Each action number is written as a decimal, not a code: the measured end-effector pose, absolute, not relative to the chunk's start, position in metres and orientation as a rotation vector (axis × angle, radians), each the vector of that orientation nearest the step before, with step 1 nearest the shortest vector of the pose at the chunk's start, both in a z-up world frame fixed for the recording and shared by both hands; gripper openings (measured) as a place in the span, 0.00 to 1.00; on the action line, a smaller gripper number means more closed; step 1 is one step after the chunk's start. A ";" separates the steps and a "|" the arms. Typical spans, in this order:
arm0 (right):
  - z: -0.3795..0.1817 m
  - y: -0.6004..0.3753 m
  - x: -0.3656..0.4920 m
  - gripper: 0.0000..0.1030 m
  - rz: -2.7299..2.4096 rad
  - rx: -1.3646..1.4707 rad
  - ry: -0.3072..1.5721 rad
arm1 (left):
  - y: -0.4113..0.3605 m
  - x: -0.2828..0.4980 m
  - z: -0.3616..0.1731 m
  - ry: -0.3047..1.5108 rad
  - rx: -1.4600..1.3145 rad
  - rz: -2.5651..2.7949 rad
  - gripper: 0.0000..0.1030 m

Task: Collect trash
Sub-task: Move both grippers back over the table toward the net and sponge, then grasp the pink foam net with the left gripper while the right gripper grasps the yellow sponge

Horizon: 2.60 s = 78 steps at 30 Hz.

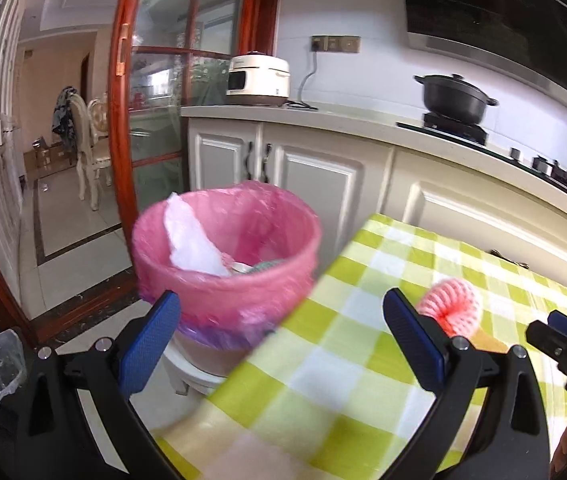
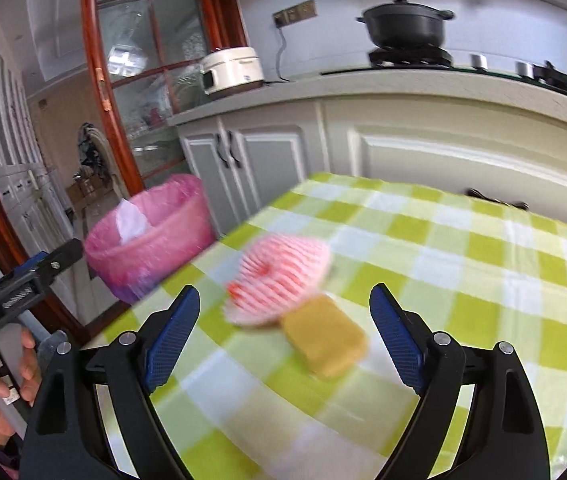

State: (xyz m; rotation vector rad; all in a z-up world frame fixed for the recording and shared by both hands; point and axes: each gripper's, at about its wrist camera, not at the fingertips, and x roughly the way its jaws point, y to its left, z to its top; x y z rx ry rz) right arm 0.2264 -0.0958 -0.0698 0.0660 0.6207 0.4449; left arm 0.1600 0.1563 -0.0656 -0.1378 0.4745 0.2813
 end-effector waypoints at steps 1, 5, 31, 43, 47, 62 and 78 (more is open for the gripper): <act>-0.074 -0.100 0.227 0.80 0.435 0.069 0.628 | 0.149 0.160 -0.068 0.473 -0.132 0.269 0.95; -0.089 -0.111 0.232 0.80 0.404 0.087 0.657 | 0.130 0.162 -0.073 0.471 -0.116 0.228 0.95; -0.129 -0.068 0.290 0.80 0.436 -0.018 0.859 | 0.136 0.174 -0.089 0.517 -0.137 0.249 0.95; -0.125 -0.082 0.281 0.53 0.438 0.003 0.829 | 0.106 0.200 -0.090 0.553 -0.097 0.184 0.95; -0.120 -0.099 0.278 0.51 0.412 0.046 0.802 | 0.089 0.210 -0.090 0.563 -0.080 0.159 0.95; -0.097 -0.162 0.266 0.50 0.310 0.192 0.715 | 0.014 0.284 -0.122 0.715 0.017 0.078 0.94; -0.100 -0.171 0.267 0.50 0.313 0.240 0.714 | 0.015 0.317 -0.148 0.814 -0.069 0.075 0.65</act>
